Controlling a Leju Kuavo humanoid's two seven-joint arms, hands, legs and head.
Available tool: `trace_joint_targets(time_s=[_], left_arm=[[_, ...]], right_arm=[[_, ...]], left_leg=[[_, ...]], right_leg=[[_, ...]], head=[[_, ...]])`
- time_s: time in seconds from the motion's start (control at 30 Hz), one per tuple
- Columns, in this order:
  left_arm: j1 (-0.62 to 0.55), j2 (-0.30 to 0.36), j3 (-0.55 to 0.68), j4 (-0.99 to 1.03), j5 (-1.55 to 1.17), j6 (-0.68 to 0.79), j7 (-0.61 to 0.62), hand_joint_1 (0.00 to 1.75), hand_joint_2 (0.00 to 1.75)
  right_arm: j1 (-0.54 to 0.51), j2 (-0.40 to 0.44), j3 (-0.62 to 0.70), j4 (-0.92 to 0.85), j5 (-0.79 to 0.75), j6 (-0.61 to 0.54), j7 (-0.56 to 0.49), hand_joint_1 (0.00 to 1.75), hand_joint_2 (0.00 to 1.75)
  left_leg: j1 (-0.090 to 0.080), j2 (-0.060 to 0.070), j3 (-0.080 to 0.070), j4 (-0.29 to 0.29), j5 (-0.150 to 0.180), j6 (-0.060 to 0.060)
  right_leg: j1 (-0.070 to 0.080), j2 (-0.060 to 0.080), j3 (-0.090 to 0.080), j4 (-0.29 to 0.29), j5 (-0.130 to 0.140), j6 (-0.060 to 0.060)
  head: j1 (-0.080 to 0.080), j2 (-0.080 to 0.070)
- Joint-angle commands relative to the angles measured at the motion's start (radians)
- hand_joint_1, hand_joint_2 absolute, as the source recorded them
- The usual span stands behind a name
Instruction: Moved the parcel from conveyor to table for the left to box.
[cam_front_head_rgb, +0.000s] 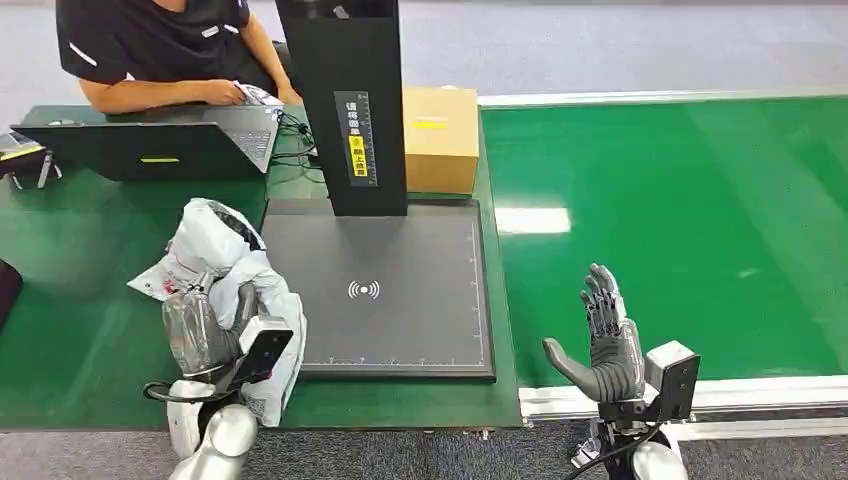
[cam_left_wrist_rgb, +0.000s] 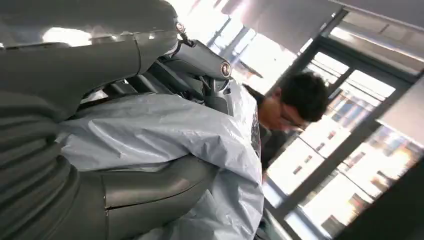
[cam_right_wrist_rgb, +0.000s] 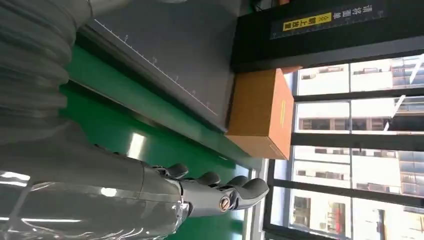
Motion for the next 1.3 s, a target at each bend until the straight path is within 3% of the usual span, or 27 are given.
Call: trace_joint_targets(time_s=[0.03, 0.43, 0.57, 0.73, 0.77, 0.93, 0.97, 1.0, 1.17, 1.2, 1.3], left_arm=[[-0.091, 0.056, 0.17, 0.08, -0.091, 0.051, 0.055, 1.75, 1.75], [-0.215, 0.106, 0.421, 0.221, -0.35, 0.051, 0.141, 1.75, 1.75], [-0.278, 0.171, 0.463, 0.362, -0.537, 0.051, 0.282, 1.75, 1.75], [-0.327, 0.243, 0.419, 0.475, -0.564, 0.051, 0.36, 1.75, 1.75], [-0.351, 0.307, 0.315, 0.564, -0.564, 0.051, 0.472, 1.75, 1.75], [-0.41, 0.364, 0.247, 0.69, -0.564, 0.051, 0.569, 1.75, 1.75], [-0.425, 0.369, 0.243, 0.709, -0.564, 0.051, 0.58, 0.33, 1.75], [-0.426, 0.364, 0.25, 0.693, -0.564, 0.051, 0.575, 0.0, 1.75], [-0.41, 0.316, 0.345, 0.591, -0.556, 0.051, 0.512, 0.0, 1.75], [-0.397, 0.287, 0.398, 0.518, -0.518, 0.051, 0.438, 0.0, 1.75], [-0.372, 0.243, 0.46, 0.401, -0.534, 0.051, 0.367, 0.0, 1.75]], right_arm=[[-0.025, 0.008, -0.013, 0.043, 0.003, -0.005, 0.002, 0.0, 1.75], [-0.057, 0.007, -0.006, 0.073, 0.013, 0.002, 0.006, 0.0, 1.75], [-0.069, -0.002, 0.003, 0.093, 0.014, 0.001, 0.006, 0.0, 1.75], [-0.073, -0.008, 0.009, 0.096, 0.015, -0.002, 0.006, 0.0, 1.75], [-0.069, -0.01, 0.007, 0.09, 0.014, -0.004, 0.006, 0.0, 1.75], [-0.073, -0.011, 0.004, 0.099, 0.006, -0.004, 0.006, 0.0, 1.75], [-0.074, -0.01, 0.006, 0.101, 0.006, -0.005, 0.006, 0.0, 1.75], [-0.074, -0.01, 0.007, 0.102, 0.006, -0.006, 0.006, 0.0, 1.75], [-0.068, -0.008, 0.01, 0.098, 0.005, -0.009, 0.006, 0.0, 1.75], [-0.066, -0.008, 0.011, 0.098, 0.006, -0.01, 0.006, 0.0, 1.75], [-0.063, -0.008, 0.011, 0.1, 0.006, -0.013, 0.006, 0.0, 1.75]], left_leg=[[0.001, 0.0, 0.001, -0.001, 0.0, -0.001], [0.001, 0.001, 0.002, -0.001, 0.001, -0.001], [0.001, 0.002, 0.003, -0.002, 0.001, -0.002], [0.001, 0.0, 0.001, -0.001, 0.001, -0.001], [0.001, -0.001, 0.002, -0.001, 0.001, -0.002], [0.002, -0.002, 0.001, -0.001, 0.001, -0.002], [0.001, -0.003, 0.001, -0.001, 0.002, -0.002], [0.001, -0.002, 0.0, 0.0, 0.001, -0.001], [0.002, -0.002, 0.001, 0.0, 0.001, -0.001], [0.001, -0.002, 0.0, 0.0, 0.001, -0.001], [0.002, -0.001, -0.001, 0.0, 0.001, -0.001]], right_leg=[[0.001, 0.001, 0.001, -0.001, 0.0, -0.001], [0.001, 0.002, 0.002, -0.001, 0.001, -0.002], [0.001, 0.003, 0.002, -0.002, 0.001, -0.002], [0.001, 0.001, 0.001, 0.0, 0.0, -0.001], [0.001, 0.001, 0.002, -0.001, 0.0, -0.002], [0.001, -0.001, 0.002, 0.0, 0.0, -0.002], [0.001, -0.002, 0.001, 0.0, 0.0, -0.002], [0.001, -0.001, 0.0, 0.0, 0.0, -0.001], [0.001, -0.001, 0.001, -0.001, 0.0, -0.001], [0.001, -0.001, 0.001, -0.001, 0.0, -0.001], [0.001, 0.0, 0.0, -0.001, 0.0, -0.001]], head=[[0.0, 0.0], [0.0, 0.0], [0.0, 0.0], [0.0, 0.0], [0.0, 0.0], [0.0, 0.0], [0.0, 0.0], [0.0, 0.0], [0.0, 0.0], [0.0, 0.0], [0.0, 0.0]])
